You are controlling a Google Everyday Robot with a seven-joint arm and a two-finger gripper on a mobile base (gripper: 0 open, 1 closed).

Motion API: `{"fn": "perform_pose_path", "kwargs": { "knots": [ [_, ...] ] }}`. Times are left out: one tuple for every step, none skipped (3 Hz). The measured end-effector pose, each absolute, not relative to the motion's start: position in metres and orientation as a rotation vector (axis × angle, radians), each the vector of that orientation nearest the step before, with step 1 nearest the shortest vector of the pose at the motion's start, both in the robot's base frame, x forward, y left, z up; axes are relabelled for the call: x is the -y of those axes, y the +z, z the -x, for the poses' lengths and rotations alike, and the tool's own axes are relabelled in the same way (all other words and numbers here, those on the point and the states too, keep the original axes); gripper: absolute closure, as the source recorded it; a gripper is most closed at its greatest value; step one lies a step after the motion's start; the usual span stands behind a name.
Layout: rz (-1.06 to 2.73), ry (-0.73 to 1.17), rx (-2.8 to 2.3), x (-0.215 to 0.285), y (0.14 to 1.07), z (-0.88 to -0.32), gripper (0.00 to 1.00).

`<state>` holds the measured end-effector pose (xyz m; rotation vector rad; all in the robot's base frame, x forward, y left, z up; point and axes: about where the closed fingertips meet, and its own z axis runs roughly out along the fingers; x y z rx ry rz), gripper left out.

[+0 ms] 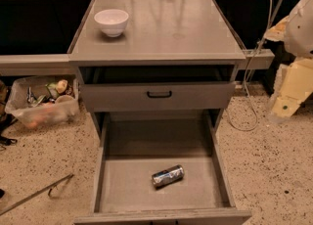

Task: Pick redbull can from middle drawer and place on counter

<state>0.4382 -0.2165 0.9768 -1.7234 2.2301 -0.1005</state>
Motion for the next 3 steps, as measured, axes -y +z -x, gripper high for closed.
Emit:
{"fn": "perform_pose_path", "kwargs": {
  "knots": [
    [1.723,-0.100,-2.230,0.216,0.977,-0.438,0.00],
    [1.712,-0.094,-2.215,0.215,0.977,-0.438,0.00],
    [1.725,-0.003,-2.165,0.202,0.940,-0.432,0.00]
  ]
}}
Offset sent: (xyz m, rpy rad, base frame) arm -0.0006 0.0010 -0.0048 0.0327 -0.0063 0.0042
